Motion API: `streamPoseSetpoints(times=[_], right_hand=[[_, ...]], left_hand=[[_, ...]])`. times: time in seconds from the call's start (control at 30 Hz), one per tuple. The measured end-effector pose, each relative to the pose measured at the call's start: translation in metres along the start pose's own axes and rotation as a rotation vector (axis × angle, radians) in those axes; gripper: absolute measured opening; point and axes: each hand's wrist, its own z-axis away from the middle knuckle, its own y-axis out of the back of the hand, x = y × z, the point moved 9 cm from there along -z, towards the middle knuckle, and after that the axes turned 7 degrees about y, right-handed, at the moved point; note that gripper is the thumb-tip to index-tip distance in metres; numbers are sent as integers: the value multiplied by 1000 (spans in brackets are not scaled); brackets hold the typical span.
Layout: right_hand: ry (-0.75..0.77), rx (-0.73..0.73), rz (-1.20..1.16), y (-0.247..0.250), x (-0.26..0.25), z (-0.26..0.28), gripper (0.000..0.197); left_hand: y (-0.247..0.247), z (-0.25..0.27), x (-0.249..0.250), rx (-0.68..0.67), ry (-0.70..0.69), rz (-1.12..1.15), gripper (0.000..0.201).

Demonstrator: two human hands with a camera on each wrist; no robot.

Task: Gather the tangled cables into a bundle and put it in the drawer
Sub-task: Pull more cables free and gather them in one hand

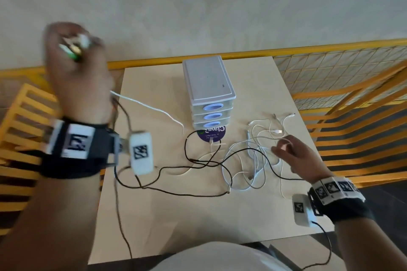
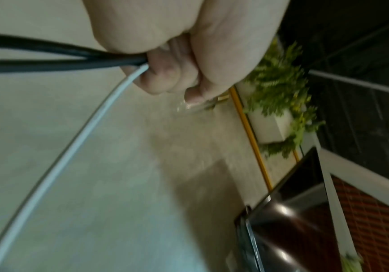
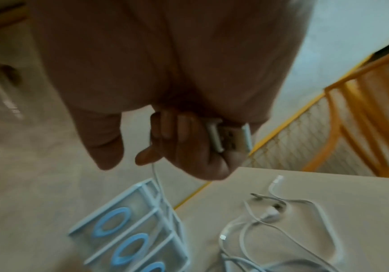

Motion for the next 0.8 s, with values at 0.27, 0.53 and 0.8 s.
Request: streamPoseSetpoints(times=[0.27, 0.53, 0.8], right_hand=[[107, -128, -185, -63, -64, 6, 39], [-17, -261, 330, -117, -8, 9, 28], [291, -57, -7, -73, -151, 8, 57]], left_hand=[[-84, 92, -43, -432, 249, -229, 13], [-98, 123, -50, -617, 280, -181, 8], [-114, 142, -42, -617, 426, -2, 5]])
